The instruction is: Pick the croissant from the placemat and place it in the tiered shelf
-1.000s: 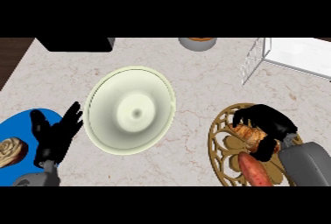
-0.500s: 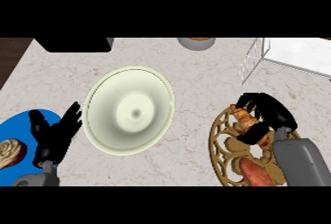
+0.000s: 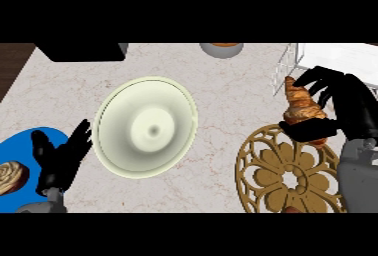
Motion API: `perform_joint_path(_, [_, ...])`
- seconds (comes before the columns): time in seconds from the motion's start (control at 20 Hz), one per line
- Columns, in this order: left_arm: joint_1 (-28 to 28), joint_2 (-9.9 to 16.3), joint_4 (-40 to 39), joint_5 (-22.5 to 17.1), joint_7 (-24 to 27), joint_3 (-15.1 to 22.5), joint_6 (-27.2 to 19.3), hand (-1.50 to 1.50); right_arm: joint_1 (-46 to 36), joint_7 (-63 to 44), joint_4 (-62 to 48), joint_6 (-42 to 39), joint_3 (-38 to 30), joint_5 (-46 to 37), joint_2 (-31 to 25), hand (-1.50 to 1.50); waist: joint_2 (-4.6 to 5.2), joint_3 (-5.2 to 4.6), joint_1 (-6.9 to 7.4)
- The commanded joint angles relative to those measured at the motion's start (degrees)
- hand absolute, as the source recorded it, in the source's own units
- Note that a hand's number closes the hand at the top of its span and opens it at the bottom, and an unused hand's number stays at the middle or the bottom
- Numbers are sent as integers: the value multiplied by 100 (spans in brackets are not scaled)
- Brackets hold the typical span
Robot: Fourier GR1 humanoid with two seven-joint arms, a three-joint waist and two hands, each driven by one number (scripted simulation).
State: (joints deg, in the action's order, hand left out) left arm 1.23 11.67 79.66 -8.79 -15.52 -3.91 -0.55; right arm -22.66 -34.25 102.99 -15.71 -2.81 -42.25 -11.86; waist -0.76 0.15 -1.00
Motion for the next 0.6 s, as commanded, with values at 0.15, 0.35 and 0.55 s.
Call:
perform_joint_path(0.15, [-264,5,114,23,-146,33,43,0,-970,-1594,1418,-1017,-917,355,-664,150,37,-21,72])
perform_joint_path(0.35, [175,188,-222,-41,-235,-147,195,0,-1670,-2139,1426,-1464,-1308,765,-998,150,60,-20,80])
perform_joint_path(0.55, [-98,-113,275,105,-264,119,-13,0,-2558,-2066,329,-1381,-1644,859,-1526,150,68,-19,157])
